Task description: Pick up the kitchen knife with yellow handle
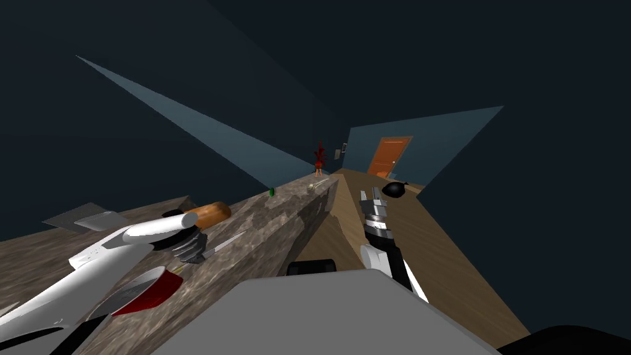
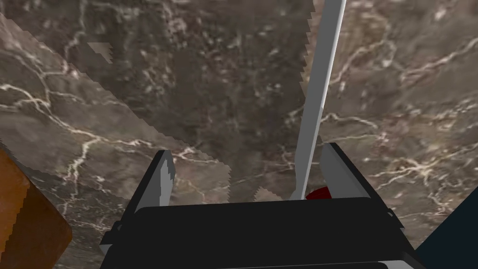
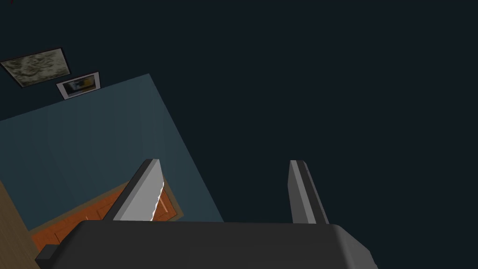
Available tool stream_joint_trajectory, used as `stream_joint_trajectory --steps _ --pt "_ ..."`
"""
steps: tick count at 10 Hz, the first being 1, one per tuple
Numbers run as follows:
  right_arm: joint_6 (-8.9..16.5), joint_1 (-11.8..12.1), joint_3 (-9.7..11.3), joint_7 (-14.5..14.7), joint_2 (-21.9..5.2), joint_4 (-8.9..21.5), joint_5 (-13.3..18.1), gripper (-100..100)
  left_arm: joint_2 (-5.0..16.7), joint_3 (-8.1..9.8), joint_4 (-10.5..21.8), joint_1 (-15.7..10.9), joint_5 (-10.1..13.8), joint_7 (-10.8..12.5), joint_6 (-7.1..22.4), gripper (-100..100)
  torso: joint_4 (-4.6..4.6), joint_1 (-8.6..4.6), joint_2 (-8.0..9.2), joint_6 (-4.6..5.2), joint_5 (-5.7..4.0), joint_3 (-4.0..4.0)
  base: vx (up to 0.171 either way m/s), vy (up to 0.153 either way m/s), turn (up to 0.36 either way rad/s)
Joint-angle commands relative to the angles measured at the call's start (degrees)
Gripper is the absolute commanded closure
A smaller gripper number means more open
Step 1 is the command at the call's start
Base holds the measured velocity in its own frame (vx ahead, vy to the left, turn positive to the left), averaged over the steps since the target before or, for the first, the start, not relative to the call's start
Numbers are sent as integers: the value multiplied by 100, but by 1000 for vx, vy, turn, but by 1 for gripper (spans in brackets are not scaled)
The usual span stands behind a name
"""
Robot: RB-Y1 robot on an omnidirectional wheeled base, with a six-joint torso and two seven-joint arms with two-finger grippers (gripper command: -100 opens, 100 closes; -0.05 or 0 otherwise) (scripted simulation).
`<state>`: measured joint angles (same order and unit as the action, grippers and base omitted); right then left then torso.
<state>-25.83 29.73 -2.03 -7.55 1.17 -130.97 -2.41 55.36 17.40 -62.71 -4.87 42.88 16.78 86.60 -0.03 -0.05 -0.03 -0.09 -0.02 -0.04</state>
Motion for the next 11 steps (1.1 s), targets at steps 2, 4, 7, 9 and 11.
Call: stream_joint_trajectory --steps 2,4,7,9,11 --pt "0 0 0 0 0 0 0 0 -17 -48 505 -337 -218 -386 -175 -100 1 13 6 -1 3 3 17 -26 81" --pt "0 0 0 0 0 0 0 0 -17 -48 899 -501 -218 -577 -175 -100 -1 -5 -4 -1 -1 -2 28 -52 77" --pt "0 0 0 0 0 0 0 0 -32 -90 1445 -959 -426 -1052 -325 -100 -1 -5 -6 -1 -1 -4 32 -52 104" --pt "0 0 0 0 0 0 0 0 -47 -131 1782 -1222 -634 -1332 -475 -100 2 12 8 -1 3 4 8 -25 95" --pt "0 0 0 0 0 0 0 0 -47 -131 2157 -1417 -634 -1527 -475 -100 0 -5 0 0 -1 0 23 -56 66"
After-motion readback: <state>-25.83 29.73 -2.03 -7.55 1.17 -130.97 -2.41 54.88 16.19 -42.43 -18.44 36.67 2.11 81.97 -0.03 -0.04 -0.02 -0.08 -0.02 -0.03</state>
